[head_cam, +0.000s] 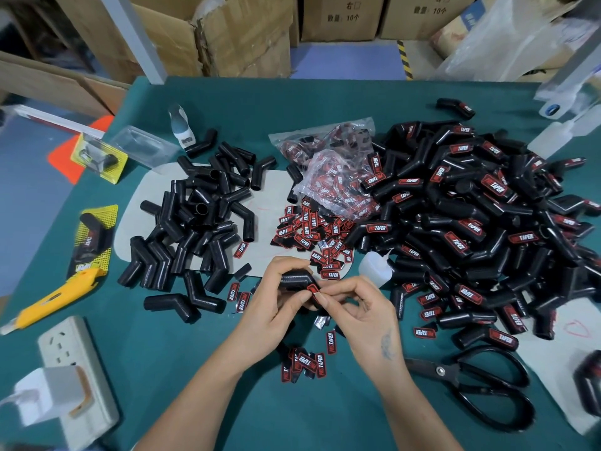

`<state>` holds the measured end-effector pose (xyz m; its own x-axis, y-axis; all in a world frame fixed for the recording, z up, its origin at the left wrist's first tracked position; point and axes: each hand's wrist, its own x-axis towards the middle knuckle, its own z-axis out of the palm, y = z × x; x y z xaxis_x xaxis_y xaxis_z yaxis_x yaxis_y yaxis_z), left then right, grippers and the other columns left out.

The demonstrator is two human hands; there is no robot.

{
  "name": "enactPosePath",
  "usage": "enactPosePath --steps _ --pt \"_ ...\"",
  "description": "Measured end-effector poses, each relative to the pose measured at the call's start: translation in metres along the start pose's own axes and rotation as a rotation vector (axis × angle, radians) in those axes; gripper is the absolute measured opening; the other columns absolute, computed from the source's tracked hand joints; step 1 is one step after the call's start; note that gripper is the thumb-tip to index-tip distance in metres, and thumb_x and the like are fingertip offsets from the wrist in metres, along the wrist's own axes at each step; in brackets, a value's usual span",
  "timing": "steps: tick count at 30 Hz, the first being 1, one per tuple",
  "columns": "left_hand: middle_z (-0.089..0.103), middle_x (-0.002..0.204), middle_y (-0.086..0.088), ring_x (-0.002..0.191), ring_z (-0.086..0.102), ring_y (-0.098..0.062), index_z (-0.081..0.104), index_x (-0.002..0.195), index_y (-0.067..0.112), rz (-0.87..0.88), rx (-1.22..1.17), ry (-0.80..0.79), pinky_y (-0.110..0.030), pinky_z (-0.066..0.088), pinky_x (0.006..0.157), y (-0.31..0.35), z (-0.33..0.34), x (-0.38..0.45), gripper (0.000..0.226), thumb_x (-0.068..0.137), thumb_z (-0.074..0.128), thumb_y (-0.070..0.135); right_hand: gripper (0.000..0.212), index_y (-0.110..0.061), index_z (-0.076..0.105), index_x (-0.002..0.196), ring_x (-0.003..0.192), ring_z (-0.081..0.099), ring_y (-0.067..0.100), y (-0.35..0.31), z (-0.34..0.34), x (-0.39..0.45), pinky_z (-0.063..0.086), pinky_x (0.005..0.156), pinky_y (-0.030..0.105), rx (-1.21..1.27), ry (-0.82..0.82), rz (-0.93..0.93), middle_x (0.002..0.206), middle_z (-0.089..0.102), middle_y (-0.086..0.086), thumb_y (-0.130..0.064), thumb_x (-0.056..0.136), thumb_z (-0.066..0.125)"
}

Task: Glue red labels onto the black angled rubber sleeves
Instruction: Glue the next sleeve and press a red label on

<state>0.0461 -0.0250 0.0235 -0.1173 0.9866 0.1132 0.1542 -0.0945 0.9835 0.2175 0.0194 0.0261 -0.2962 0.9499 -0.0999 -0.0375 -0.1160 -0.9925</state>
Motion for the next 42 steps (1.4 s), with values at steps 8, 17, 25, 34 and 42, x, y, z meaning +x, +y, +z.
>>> enactPosePath --steps 8,17,25,34,42 --pt "0.066 0.113 0.005 0.091 0.071 -0.018 0.051 0.134 0.036 -0.038 -0.104 0.037 -0.029 0.058 0.085 -0.004 0.004 0.0 0.044 0.103 0.059 0.006 0.007 -0.025 0.081 0.094 0.097 0.074 0.017 -0.007 -0.001 -0.001 0.059 0.087 0.026 0.026 0.04 -0.037 0.101 0.068 0.0 -0.021 0.088 0.078" --pt "0.065 0.116 0.006 0.103 0.068 -0.021 0.05 0.136 0.03 -0.056 -0.161 0.122 -0.042 0.061 0.087 -0.006 0.008 0.001 0.039 0.103 0.061 0.014 0.006 -0.026 0.077 0.093 0.112 0.072 0.028 -0.001 0.002 0.0 0.061 0.094 0.039 0.03 0.015 -0.053 0.108 0.063 -0.001 -0.021 0.091 0.08" --pt "0.066 0.118 0.003 0.107 0.069 -0.026 0.051 0.135 0.036 -0.062 -0.158 0.144 -0.044 0.061 0.089 -0.006 0.011 -0.001 0.039 0.1 0.062 0.021 0.006 -0.018 0.075 0.09 0.112 0.071 0.03 0.005 0.004 0.0 0.062 0.092 0.044 0.056 0.01 -0.083 0.107 0.063 0.001 -0.014 0.092 0.079" --pt "0.067 0.114 0.002 0.106 0.07 -0.02 0.055 0.129 0.027 -0.076 -0.272 0.229 -0.033 0.061 0.088 0.002 0.017 -0.002 0.04 0.099 0.061 0.001 0.009 -0.028 0.069 0.096 0.112 0.071 0.015 -0.003 0.005 -0.004 0.058 0.092 0.027 0.008 0.076 -0.093 0.108 0.069 -0.004 -0.02 0.096 0.074" --pt "0.06 0.119 -0.013 0.108 0.069 -0.022 0.057 0.13 0.021 -0.142 -0.439 0.369 -0.037 0.061 0.091 0.003 0.019 -0.003 0.043 0.091 0.075 0.02 0.008 -0.035 0.076 0.1 0.089 0.076 0.022 0.003 0.008 -0.005 0.058 0.081 0.025 0.002 0.073 -0.016 0.105 0.065 -0.007 -0.029 0.097 0.07"
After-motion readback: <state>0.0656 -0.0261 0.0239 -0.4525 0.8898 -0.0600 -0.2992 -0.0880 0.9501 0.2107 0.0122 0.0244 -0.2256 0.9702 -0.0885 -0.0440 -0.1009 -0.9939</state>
